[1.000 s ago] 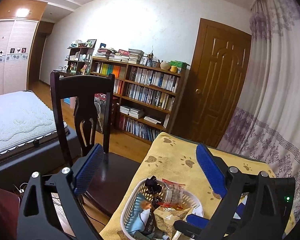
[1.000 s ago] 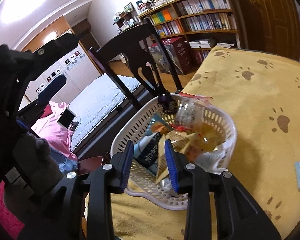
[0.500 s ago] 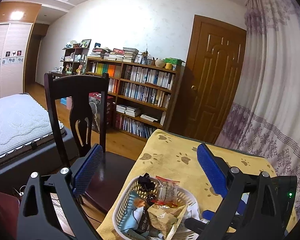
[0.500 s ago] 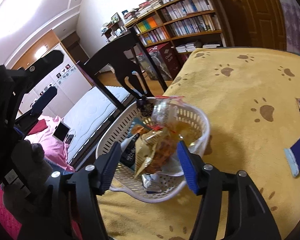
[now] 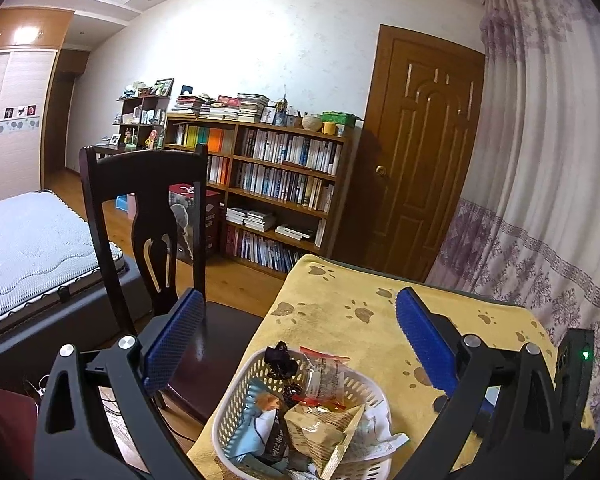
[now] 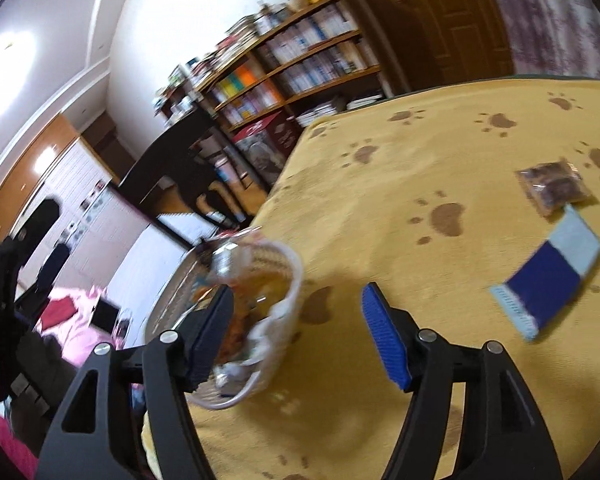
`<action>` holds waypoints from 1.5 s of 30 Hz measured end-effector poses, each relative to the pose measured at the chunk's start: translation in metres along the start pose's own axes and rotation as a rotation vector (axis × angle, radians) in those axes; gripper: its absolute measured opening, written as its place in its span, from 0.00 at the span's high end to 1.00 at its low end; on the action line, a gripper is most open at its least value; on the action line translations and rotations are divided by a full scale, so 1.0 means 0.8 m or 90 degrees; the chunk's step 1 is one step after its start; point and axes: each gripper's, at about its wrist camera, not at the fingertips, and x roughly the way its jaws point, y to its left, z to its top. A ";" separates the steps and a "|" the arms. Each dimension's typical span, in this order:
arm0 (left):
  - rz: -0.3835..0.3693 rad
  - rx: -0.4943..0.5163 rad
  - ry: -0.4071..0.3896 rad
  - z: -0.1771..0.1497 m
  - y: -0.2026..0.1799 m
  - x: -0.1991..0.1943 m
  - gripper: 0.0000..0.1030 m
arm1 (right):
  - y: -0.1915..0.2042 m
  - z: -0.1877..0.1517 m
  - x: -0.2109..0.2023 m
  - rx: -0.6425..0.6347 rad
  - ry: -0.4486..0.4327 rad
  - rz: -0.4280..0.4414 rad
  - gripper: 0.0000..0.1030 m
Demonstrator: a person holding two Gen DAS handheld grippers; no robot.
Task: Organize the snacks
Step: 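Open the right gripper to drop the silver snack, move toward tissue pack, then close the right gripper on the blue tissue pack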
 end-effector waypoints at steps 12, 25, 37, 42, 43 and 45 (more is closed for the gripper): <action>-0.017 0.030 0.009 -0.007 -0.021 0.003 0.05 | -0.105 0.032 0.037 0.133 0.017 -0.059 0.35; -0.024 0.042 0.018 -0.008 -0.028 0.008 0.05 | -0.149 0.038 0.076 0.139 0.062 -0.097 0.35; -0.030 0.055 0.020 -0.009 -0.038 0.008 0.05 | -0.175 0.020 0.022 0.101 0.033 -0.168 0.35; -0.035 0.067 0.027 -0.013 -0.047 0.010 0.05 | -0.185 0.008 -0.019 0.065 -0.011 -0.202 0.35; -0.036 0.069 0.029 -0.014 -0.050 0.011 0.05 | -0.186 0.006 -0.028 0.052 -0.024 -0.217 0.35; -0.038 0.076 0.032 -0.017 -0.055 0.013 0.05 | -0.189 0.002 -0.045 0.029 -0.045 -0.244 0.35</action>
